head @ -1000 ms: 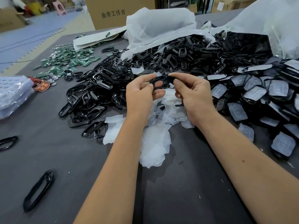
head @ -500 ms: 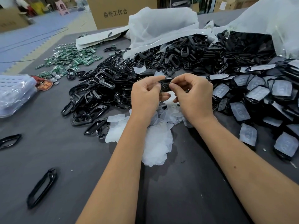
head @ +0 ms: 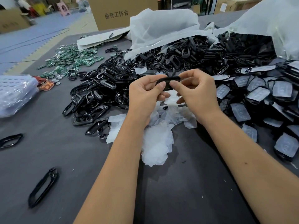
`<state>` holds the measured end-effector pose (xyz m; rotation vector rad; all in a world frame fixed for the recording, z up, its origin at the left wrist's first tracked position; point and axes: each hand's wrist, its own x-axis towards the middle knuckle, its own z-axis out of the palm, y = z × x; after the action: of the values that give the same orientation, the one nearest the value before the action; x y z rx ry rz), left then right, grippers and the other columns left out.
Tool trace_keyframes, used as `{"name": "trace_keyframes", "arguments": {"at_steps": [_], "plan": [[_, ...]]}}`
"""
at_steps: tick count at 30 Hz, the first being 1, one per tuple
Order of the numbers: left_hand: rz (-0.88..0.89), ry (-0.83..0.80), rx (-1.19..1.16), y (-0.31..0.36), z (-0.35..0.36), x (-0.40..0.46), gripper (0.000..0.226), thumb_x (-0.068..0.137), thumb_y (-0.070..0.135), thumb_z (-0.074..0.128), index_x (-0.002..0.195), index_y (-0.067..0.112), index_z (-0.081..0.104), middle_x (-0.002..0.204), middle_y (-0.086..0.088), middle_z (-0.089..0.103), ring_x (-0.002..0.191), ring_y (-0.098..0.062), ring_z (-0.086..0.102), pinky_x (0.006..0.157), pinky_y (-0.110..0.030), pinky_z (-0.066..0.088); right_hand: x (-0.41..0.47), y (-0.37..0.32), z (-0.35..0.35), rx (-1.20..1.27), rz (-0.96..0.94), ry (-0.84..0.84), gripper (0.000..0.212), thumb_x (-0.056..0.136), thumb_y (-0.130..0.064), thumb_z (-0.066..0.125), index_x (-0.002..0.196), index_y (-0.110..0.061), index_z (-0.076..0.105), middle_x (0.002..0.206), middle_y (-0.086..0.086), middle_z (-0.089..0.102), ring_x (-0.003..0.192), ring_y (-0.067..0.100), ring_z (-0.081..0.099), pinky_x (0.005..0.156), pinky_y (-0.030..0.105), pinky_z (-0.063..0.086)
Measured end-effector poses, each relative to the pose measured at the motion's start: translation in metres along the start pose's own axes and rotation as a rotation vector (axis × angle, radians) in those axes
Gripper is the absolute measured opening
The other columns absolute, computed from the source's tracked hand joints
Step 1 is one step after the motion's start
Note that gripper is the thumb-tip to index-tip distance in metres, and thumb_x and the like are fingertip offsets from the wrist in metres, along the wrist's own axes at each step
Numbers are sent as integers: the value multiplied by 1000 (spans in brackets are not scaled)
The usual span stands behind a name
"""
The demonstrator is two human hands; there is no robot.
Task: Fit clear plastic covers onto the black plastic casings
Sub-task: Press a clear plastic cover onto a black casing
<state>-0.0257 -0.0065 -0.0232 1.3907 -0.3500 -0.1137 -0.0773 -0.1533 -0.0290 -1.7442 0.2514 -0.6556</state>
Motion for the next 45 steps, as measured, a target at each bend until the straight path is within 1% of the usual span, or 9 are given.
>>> {"name": "trace_keyframes", "arguments": {"at_steps": [2,9,16,19,22,26,33,38,45], "plan": [[7,-32,-4,0,0,-1,21,94,-7,65,104,9,74,80,-9,77,58,-13,68,56,-18,53,2,1,-3,162,78,-83,16,88,-12,83,95,-3,72,76,9,76,58,18,70,53,30,57],[67,-9,67,1,3,-1,22,89,-9,70,100,9,75,81,-9,76,57,-15,68,55,-21,53,1,-1,-2,65,-20,-47,13,88,-11,82,87,-4,71,68,7,73,51,19,68,44,29,53],[30,5,-25,4,6,-1,21,90,-6,73,103,9,75,72,-5,73,59,-15,69,57,-18,53,3,-4,-8,255,114,-223,24,94,-15,77,99,8,70,75,7,72,64,14,67,52,23,53],[-6,-7,-71,6,6,-1,17,92,-5,70,105,5,74,68,-4,71,60,-16,69,58,-19,54,2,-4,-8,323,153,-249,15,93,-9,75,102,3,73,78,6,74,72,14,73,57,22,55],[-21,-32,-71,7,6,-2,15,94,-5,67,106,3,74,69,-6,71,59,-17,70,58,-20,54,3,-4,-6,393,232,-236,4,91,-5,77,94,-6,75,75,6,74,65,14,70,56,21,54],[22,-26,-3,7,9,-4,14,93,-6,69,100,5,74,73,-10,73,55,-19,69,56,-22,55,6,-3,-7,376,295,-230,8,89,-2,77,87,-9,73,70,4,71,56,12,62,50,22,51],[58,-42,61,10,3,-2,15,89,-8,72,99,4,73,82,-12,73,55,-21,69,54,-23,54,3,-6,-5,304,186,-193,19,87,-3,80,102,-3,69,79,12,71,57,16,64,49,27,53],[61,-54,53,15,-5,1,17,88,-9,71,97,6,74,86,-15,72,54,-19,69,52,-20,51,1,-8,-2,370,127,-188,5,94,-2,71,93,-7,73,80,9,74,68,20,72,54,26,56],[50,-48,131,13,-10,2,20,86,-12,72,91,7,73,91,-15,74,53,-22,68,51,-21,50,-5,-7,6,73,-11,-84,5,91,-4,76,92,0,73,71,9,75,56,25,73,52,34,60]]}}
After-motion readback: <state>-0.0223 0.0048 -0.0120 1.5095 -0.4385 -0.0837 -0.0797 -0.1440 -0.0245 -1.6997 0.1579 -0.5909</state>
